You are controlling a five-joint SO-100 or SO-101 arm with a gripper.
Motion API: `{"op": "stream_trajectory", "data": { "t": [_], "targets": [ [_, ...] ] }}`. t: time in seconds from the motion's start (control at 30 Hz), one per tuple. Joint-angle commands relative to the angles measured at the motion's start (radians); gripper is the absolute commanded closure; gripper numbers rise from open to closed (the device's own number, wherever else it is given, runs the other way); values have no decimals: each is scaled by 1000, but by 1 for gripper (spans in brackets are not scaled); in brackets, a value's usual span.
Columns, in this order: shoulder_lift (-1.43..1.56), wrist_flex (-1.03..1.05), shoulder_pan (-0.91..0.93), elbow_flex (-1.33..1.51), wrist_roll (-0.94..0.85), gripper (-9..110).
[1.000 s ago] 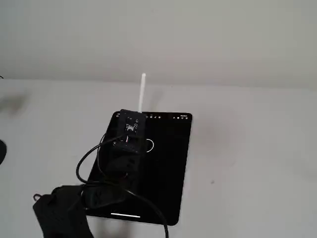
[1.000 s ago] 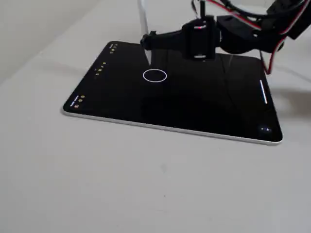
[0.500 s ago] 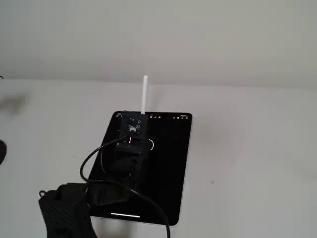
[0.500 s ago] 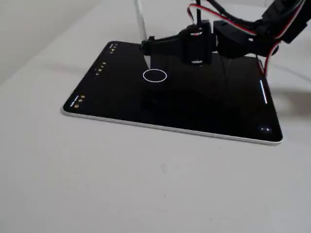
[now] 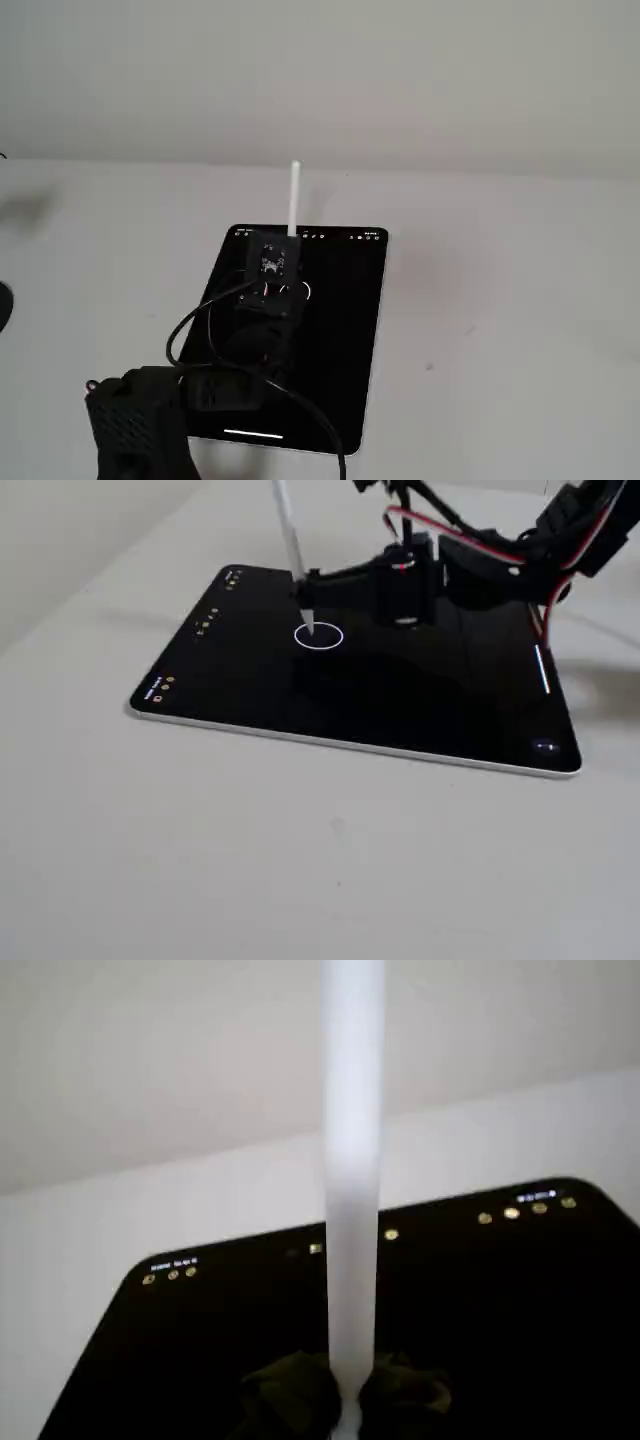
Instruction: Draw 2 dots in a circle representing the eyes of a stickman
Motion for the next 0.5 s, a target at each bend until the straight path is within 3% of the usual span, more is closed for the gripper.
{"op": "stream_trajectory", "data": {
  "t": [0.0, 0.47],
  "targets": [
    [12, -17, 18, -60, -17, 102],
    [0, -18, 15, -77, -17, 102]
  ]
}}
